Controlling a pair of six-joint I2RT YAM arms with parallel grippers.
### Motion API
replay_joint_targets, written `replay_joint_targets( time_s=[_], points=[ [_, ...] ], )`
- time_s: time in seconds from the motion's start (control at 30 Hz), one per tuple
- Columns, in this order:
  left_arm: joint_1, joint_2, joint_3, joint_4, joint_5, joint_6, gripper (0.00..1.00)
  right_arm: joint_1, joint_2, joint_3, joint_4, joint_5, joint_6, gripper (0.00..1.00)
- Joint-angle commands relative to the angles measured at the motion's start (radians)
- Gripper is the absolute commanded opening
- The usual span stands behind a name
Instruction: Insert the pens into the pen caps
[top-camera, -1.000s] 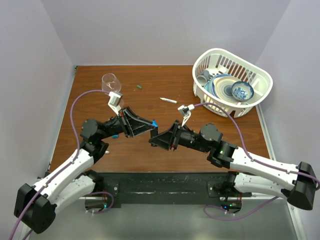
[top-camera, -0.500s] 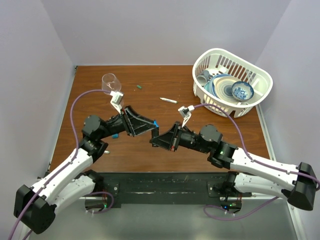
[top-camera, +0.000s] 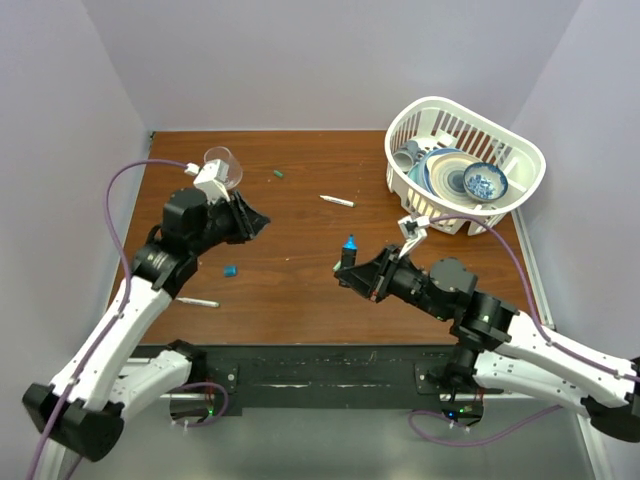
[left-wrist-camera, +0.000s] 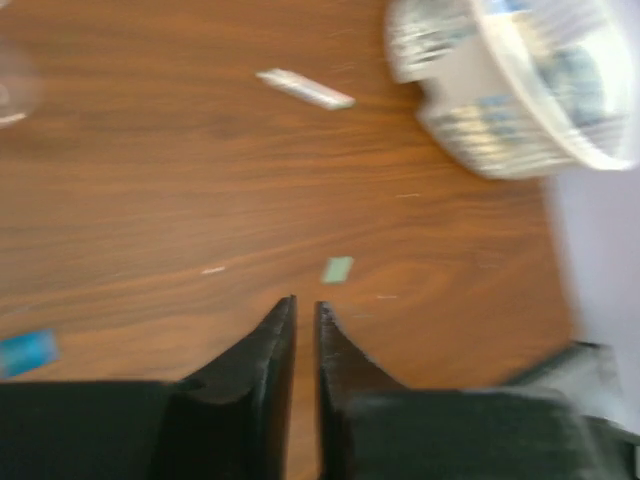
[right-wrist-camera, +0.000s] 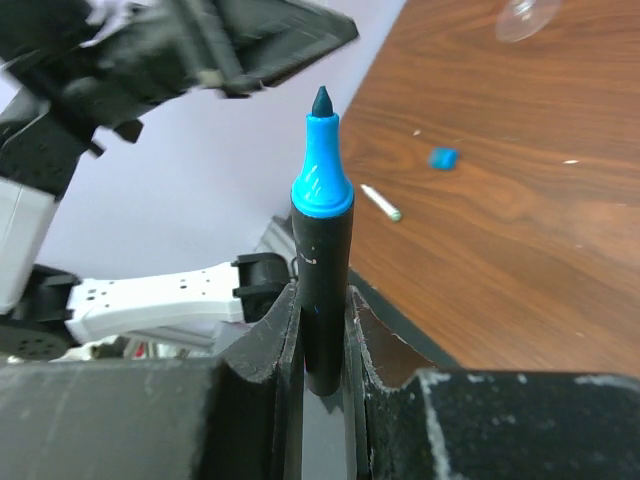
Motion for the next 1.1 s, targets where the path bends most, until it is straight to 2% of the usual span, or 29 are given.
replay_joint_targets(
  time_s=[0.0,0.1,0.27,0.53,0.7,1.07],
  points=[
    [0.151,0.102,-0.036,-0.204,-0.206,0.078,0.0,-0.002,-0.054,0.06,-0.14,0.129,-0.073,0.0],
    [0.211,0.148,-0.097,-0.199,-0.311,0.078,0.0,-0.002,-0.088,0.062,-0.157,0.143,-0.093,0.0],
    [0.309,0.198,-0.243,-0.104,-0.299,0.058,0.0,-0.002,-0.108,0.076,-0.203,0.151,-0.114,0.0],
    [0.367,0.383,-0.244,-0.064,-0.354,-0.015,0.0,-0.002,-0.143,0.071,-0.209,0.215,-0.132,0.0],
    [0.369,0.44,-0.275,-0.037,-0.372,-0.049,0.0,-0.002,-0.123,0.088,-0.2,0.207,-0.142,0.0],
    [0.369,0.432,-0.318,0.034,-0.297,-0.049,0.0,0.0,-0.131,0.077,-0.188,0.21,-0.156,0.0]
  ],
)
